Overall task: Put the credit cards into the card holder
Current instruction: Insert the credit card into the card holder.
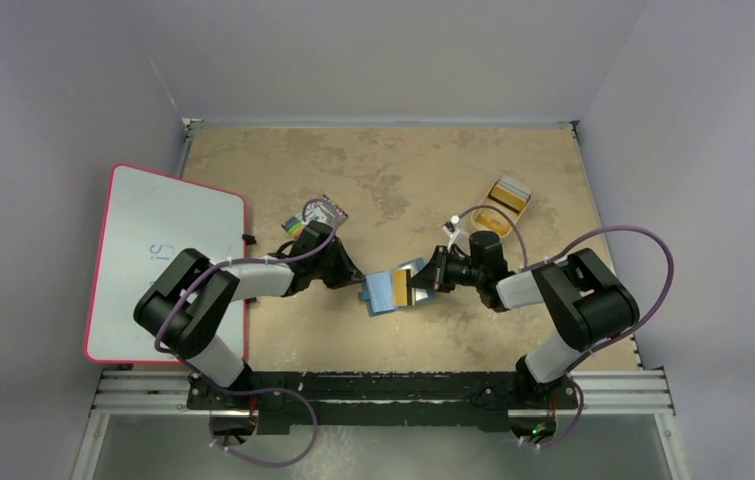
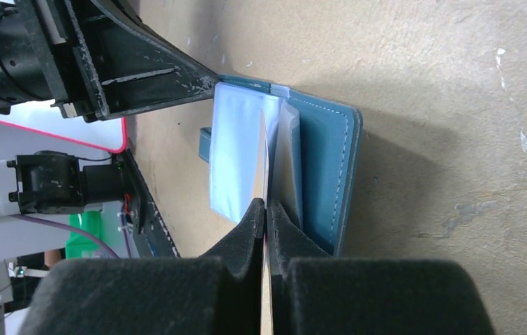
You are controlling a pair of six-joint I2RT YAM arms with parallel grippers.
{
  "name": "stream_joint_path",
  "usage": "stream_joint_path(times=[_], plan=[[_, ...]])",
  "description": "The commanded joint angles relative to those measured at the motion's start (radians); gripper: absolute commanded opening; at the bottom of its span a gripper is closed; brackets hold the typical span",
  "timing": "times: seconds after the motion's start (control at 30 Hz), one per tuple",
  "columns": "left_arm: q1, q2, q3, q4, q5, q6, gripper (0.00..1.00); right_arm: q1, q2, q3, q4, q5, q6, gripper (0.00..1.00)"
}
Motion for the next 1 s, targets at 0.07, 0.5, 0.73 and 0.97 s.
stream_joint_path(times=[0.07, 0.5, 0.73, 0.97], plan=[[0.002, -0.004, -0.018, -0.071, -0.074, 0.013, 0.00, 0.006, 0.031, 0.033, -0.074, -0.012, -0.002, 0.00], [0.002, -0.012, -0.017, -0.065, -0.073, 0.005, 0.00, 0.026, 0.077, 0.117, -0.227, -0.031, -0.086, 0.00], [0.002, 0.001, -0.009, -0.071, -0.082, 0.012, 0.00, 0.028, 0.083, 0.152, -0.321, 0.002, -0.118, 0.00], [0.002, -0.022, -0.016, -0.070, -0.084, 0.004, 0.00, 0.069, 0.111, 0.204, -0.360, 0.019, -0.139, 0.00]])
